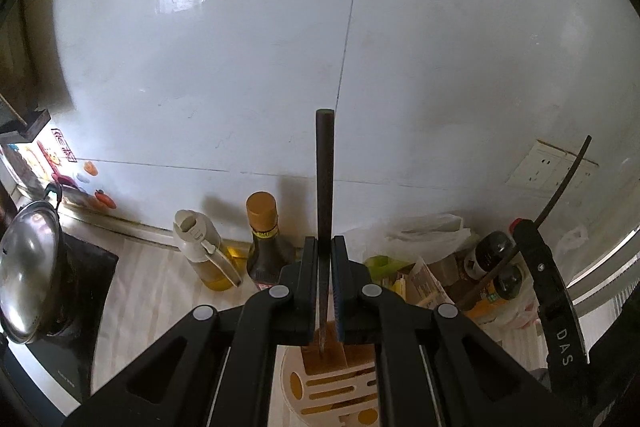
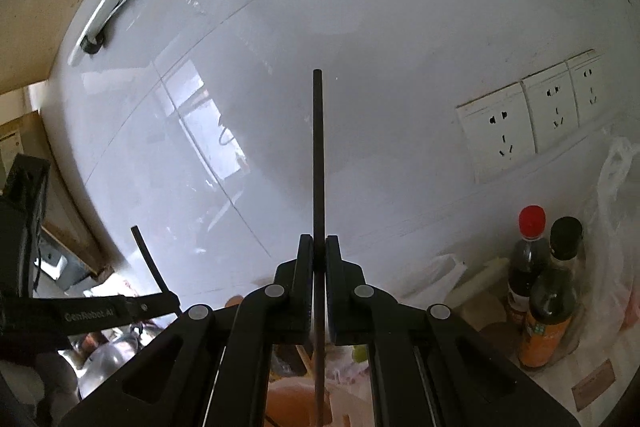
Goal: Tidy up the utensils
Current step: 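Carry both dark chopsticks up and drop them into the pink holder, then move the right tool back down toward the remaining chopsticks on the mat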
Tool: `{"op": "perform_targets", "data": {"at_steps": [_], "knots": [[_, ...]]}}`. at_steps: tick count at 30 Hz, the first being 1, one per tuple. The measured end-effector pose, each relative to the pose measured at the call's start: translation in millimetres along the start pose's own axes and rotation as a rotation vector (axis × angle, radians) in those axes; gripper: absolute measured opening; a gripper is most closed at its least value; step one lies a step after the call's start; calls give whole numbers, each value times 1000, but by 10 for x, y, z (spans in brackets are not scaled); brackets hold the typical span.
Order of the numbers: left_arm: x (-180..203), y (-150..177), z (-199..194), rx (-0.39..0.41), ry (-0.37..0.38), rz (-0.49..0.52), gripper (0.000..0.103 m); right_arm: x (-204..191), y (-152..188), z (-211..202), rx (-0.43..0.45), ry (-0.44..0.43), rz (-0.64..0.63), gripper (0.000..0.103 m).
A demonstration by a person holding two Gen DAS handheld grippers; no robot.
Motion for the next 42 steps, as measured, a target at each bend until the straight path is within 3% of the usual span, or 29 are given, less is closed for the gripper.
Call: {"op": "perform_targets", "data": {"at_steps": [7, 15, 21, 24, 27, 28, 29, 30, 31, 32, 36, 37, 40, 42], "knots": [[-14, 19, 141, -28, 5, 3, 4, -61, 185, 151, -50, 17, -67, 6], [-70, 146, 149, -59, 20, 9, 4, -31, 505, -57, -126, -17, -94, 6], [-75, 134, 181, -83, 52, 12, 5, -83, 510, -46, -150, 25, -128, 6], [-78, 189, 93, -92, 85, 5, 7, -131, 550, 79, -256, 19, -143, 6], [-117, 258, -31, -88, 40, 15, 13, -178, 611, 103, -337, -8, -152, 8], [-141, 273, -70, -83, 35, 12, 21, -186, 621, 100, -348, -5, -156, 13], [-162, 297, -130, -71, 35, 12, 38, -211, 623, 62, -354, -8, -166, 19], [-200, 322, -195, -56, 17, 8, 50, -222, 624, 43, -359, -8, -170, 36], [-243, 341, -252, -38, 0, -3, 71, -224, 613, 2, -357, -3, -167, 49], [-284, 365, -327, -13, -9, -8, 78, -224, 602, -38, -353, 0, -166, 53], [-475, 497, -515, 46, -65, -34, 86, -199, 570, -179, -348, 42, -166, 64], [-524, 545, -555, 65, -79, -41, 102, -187, 566, -222, -344, 62, -168, 72], [-658, 703, -584, 93, -156, -64, 103, -129, 583, -347, -340, 132, -171, 93], [-648, 821, -515, 70, -177, -50, 103, -110, 630, -458, -324, 142, -170, 100]]}}
Point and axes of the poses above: each gripper's, at about its wrist camera, not at the fingertips, and z roughly the way its jaws point, x to its right, y to its underside, the point moved 7 cm from there along z, roughly the way its jaws point, and after that the axes turned 15 degrees about -x, right-handed, at the moved point
